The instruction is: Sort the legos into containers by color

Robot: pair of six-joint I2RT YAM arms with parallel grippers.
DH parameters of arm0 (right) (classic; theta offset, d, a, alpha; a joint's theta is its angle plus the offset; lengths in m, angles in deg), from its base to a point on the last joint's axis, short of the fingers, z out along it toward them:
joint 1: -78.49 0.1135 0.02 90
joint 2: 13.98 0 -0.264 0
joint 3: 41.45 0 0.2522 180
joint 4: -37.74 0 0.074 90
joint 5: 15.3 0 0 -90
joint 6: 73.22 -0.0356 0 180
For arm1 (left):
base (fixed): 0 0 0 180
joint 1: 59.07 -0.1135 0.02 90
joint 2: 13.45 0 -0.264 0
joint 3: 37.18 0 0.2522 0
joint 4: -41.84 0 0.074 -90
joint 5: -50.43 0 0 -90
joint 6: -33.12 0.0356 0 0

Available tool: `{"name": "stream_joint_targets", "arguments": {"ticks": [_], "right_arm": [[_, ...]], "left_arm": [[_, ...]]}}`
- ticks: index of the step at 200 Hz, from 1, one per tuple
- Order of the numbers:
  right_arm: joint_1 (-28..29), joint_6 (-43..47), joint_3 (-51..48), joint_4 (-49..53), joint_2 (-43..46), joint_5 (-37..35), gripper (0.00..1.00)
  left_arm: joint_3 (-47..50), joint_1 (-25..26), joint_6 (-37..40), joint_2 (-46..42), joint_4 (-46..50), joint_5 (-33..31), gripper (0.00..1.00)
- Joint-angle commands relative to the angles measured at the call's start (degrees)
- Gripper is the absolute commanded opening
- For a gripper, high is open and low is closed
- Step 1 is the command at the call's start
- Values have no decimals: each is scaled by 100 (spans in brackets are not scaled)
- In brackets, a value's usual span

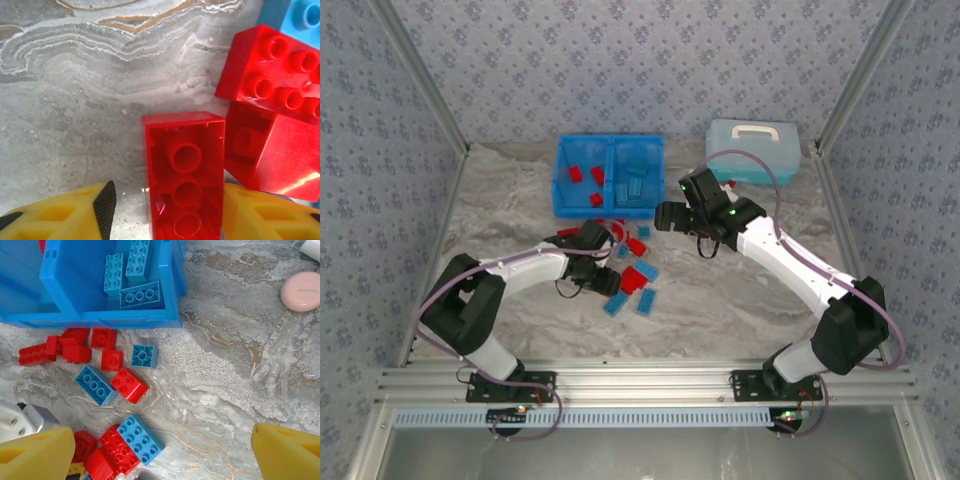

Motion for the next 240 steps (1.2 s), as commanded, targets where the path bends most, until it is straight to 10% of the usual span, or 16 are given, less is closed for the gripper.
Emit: {"name": "stream_joint_targets", "arguments": {"ticks": [1,135,240], "right_arm": [[-27,-85,117,14,-31,61,93],[-22,-136,33,48,202,-107,93],[16,-504,-149,50,665,-216,93]], "left_arm": [[42,36,-71,150,-170,-279,56],[-1255,-309,-23,-1341,-99,-1414,31],[-7124,-1722,250,3539,1534,-2033,35]]}}
